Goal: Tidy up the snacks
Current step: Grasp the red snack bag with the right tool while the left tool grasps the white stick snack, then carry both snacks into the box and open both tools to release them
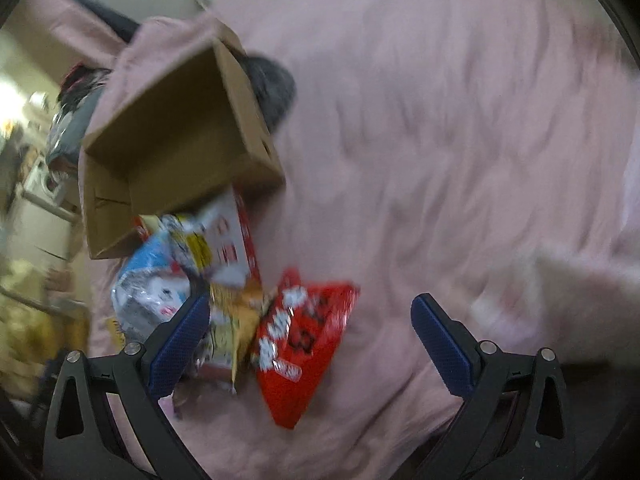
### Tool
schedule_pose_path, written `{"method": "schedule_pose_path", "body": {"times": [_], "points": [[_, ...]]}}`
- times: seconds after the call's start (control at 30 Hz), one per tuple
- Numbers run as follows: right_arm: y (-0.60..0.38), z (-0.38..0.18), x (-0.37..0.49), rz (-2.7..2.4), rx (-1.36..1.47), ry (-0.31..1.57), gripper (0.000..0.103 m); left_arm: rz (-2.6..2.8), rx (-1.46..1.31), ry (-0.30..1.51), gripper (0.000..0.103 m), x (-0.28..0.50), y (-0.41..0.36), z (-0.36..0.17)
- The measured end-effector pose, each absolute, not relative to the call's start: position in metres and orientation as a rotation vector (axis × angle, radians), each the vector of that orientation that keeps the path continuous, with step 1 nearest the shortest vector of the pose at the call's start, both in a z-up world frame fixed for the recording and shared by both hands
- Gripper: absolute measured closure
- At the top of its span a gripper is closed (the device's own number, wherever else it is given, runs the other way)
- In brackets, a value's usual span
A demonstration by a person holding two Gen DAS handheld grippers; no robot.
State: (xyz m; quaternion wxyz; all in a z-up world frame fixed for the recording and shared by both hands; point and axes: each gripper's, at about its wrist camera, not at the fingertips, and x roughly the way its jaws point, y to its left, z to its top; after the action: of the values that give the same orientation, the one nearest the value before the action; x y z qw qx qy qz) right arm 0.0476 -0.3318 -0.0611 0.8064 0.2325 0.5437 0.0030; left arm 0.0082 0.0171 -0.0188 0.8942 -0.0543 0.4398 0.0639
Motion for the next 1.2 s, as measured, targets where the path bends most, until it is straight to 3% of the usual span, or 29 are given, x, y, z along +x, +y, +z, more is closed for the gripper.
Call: {"method": "schedule_pose_path", "body": {"times": [0.03,0.07,0.1,0.27,0.43,0.5,0.57,0.67,0.8,0.93,1.07,1.2], "points": [[-0.335,-0.073,0.048,0.024,0.553,1.210,0.005,0.133,-0.112,0.924,0.000,0.010,0.019,-0.021],[-0.335,-0.080,0.049,0.044,0.577,1.237,0.018,0.137,-0.112,0.937,0.000,0.010,0.021,-0.023],[-0.333,-0.088,0.051,0.081,0.609,1.272,0.023,0.151,-0.108,0.954,0.000,0.011,0.023,-0.027],[-0.324,-0.103,0.051,0.134,0.651,1.304,0.035,0.147,-0.091,1.038,0.000,0.017,0.025,-0.046],[-0.313,-0.112,0.061,0.160,0.630,1.340,0.053,0.025,-0.056,1.157,0.002,0.017,0.005,-0.072],[-0.314,-0.112,0.059,0.160,0.634,1.337,0.065,-0.038,-0.068,1.218,0.017,0.017,-0.003,-0.083],[-0.321,-0.109,0.057,0.152,0.648,1.319,0.071,-0.085,-0.052,1.262,0.020,0.018,-0.014,-0.092],[-0.329,-0.101,0.054,0.151,0.650,1.273,0.076,-0.128,-0.031,1.272,0.022,0.017,-0.026,-0.095],[-0.337,-0.090,0.048,0.140,0.639,1.223,0.077,-0.175,0.001,1.298,0.043,0.018,-0.043,-0.102],[-0.348,-0.084,0.043,0.109,0.623,1.179,0.078,-0.196,-0.022,1.354,0.055,0.021,-0.048,-0.116],[-0.362,-0.070,0.041,0.088,0.649,1.096,0.078,-0.193,-0.017,1.370,0.087,0.025,-0.051,-0.121],[-0.367,-0.058,0.040,0.118,0.674,1.025,0.078,-0.198,-0.010,1.335,0.090,0.012,-0.053,-0.115]]}}
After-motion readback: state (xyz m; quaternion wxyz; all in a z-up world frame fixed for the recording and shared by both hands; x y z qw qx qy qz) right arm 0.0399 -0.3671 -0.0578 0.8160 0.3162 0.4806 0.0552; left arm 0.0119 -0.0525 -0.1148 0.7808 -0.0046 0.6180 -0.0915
